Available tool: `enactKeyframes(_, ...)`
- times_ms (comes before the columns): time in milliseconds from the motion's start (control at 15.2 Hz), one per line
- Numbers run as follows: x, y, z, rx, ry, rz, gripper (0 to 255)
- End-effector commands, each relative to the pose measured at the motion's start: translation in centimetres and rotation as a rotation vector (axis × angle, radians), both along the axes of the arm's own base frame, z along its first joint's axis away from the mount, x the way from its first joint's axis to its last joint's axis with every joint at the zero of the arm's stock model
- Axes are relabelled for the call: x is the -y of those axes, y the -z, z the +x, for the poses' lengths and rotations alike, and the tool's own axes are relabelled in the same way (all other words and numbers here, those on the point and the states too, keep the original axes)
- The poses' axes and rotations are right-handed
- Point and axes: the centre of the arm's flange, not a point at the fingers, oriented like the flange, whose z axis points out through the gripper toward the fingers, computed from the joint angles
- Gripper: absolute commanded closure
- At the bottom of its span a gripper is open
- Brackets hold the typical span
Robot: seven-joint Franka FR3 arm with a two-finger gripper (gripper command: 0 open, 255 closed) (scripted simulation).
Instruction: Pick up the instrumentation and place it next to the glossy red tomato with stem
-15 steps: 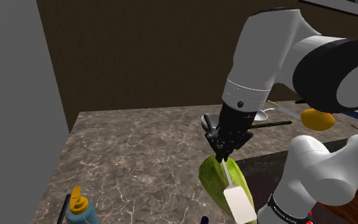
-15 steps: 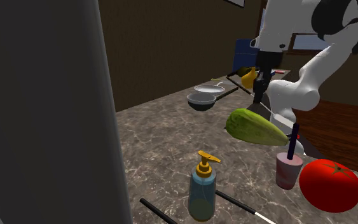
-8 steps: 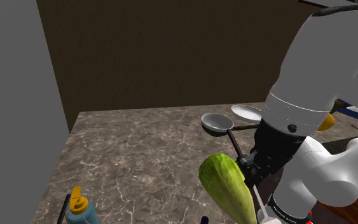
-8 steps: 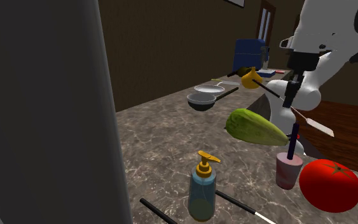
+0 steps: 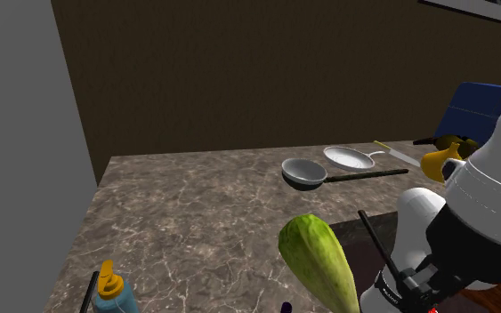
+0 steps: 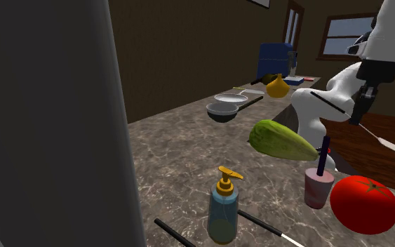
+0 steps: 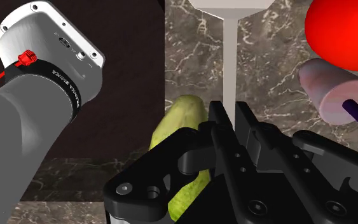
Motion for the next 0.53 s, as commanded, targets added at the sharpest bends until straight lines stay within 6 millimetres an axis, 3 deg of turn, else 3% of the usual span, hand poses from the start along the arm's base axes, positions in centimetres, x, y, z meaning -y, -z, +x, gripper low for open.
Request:
enactKeyframes(0, -0.1, 0.9, -0.3, -0.001, 0.001, 0.0, 255)
enactKeyframes(462, -0.1, 4.6, -0.3, -0.001, 0.001, 0.0, 255)
